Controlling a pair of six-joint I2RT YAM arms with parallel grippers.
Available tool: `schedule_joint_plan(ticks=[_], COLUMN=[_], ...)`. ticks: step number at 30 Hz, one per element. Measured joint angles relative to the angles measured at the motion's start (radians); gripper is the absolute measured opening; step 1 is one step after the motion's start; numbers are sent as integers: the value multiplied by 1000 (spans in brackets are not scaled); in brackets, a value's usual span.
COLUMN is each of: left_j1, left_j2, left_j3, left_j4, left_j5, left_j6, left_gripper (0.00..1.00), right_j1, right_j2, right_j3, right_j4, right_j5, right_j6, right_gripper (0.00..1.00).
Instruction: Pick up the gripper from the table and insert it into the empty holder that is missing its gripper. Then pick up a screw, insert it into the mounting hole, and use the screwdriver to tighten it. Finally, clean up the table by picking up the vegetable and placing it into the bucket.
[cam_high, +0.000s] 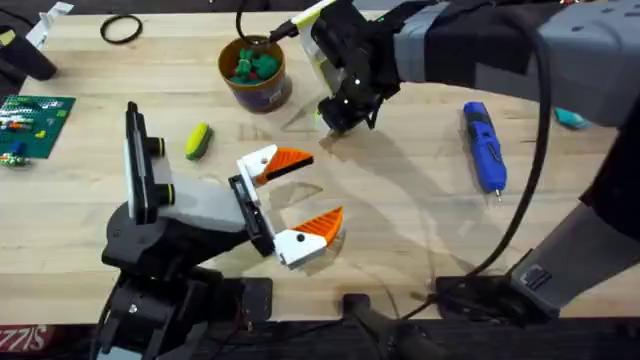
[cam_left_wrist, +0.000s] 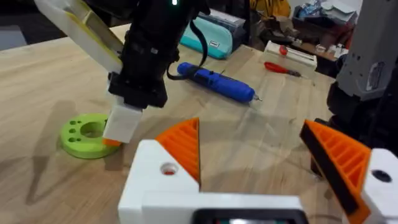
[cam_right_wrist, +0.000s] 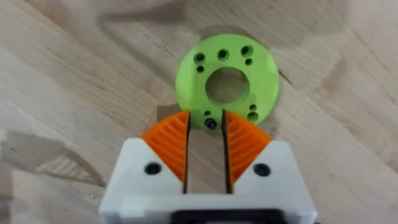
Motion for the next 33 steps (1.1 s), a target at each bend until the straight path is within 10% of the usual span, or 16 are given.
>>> schedule_joint_plan(ticks=[7,33], left_j1=[0,0], left_j2=[0,0], left_j3=[0,0], left_j4=[0,0], left_j5=[0,0], left_j6=[0,0], left_gripper=[983,983], right_j1=[-2,-2], right_j2=[0,-108], right_j3=[0,0], right_j4=[0,-13], right_j5=[2,1], right_j6=[0,1], right_gripper=[7,3])
